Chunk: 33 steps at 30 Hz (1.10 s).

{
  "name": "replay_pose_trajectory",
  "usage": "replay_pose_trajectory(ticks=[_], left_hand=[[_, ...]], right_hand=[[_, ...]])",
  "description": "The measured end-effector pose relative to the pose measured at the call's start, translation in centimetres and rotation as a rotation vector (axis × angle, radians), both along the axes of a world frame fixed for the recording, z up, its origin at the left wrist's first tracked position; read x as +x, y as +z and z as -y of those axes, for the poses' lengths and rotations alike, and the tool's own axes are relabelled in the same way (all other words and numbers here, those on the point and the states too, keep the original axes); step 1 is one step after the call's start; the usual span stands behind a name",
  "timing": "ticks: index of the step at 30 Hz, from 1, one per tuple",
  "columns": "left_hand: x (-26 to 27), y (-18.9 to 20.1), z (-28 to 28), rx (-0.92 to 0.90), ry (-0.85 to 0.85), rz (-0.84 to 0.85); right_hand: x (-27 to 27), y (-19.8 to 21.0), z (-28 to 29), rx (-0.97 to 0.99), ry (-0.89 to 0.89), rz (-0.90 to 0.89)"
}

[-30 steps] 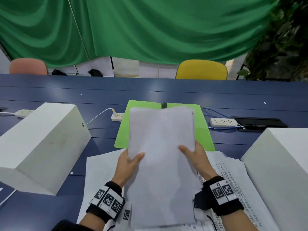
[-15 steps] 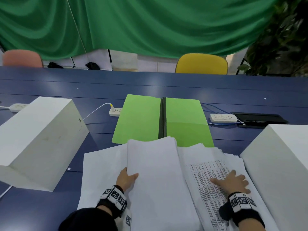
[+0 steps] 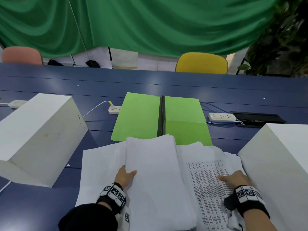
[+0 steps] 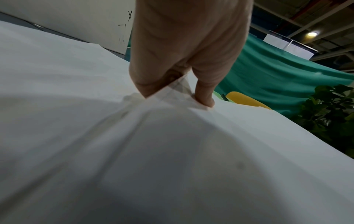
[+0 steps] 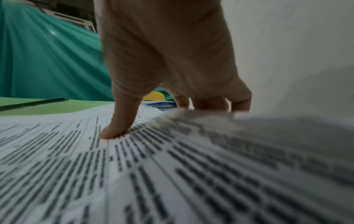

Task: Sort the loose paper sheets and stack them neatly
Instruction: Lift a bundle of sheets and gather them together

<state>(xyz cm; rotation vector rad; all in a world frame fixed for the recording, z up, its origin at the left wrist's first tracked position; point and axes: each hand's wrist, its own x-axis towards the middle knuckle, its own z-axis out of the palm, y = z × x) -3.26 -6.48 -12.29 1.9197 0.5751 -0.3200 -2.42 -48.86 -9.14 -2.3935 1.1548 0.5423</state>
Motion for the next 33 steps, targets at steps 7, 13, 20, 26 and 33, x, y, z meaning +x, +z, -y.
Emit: replay_pose_trajectory(ticks=[7, 13, 20, 26, 33], left_hand=[[0.0, -0.3, 0.0, 0.015, 0.017, 0.008], [-0.1, -0.5, 0.1, 0.020, 0.040, 0.022], [-0.3, -0.2, 0.5, 0.002, 0.068, 0.020], [-1.6, 0.9, 1.2, -0.039, 0.089, 0.097], [-4.6, 4.8, 2.2, -0.264, 0.111, 0.351]], right_hand=[[-1.9, 2.1, -2.2, -0.077, 0.130, 0.118], [-2.0, 2.2, -3.0, -0.051, 0.169, 0.155], [-2.0, 2.1, 0.3, 0.041, 0.166, 0.062], [-1.6, 2.5, 1.0, 0.070, 0.403, 0.048], [-0.4, 5.2, 1.3, -0.047, 0.376, 0.311]])
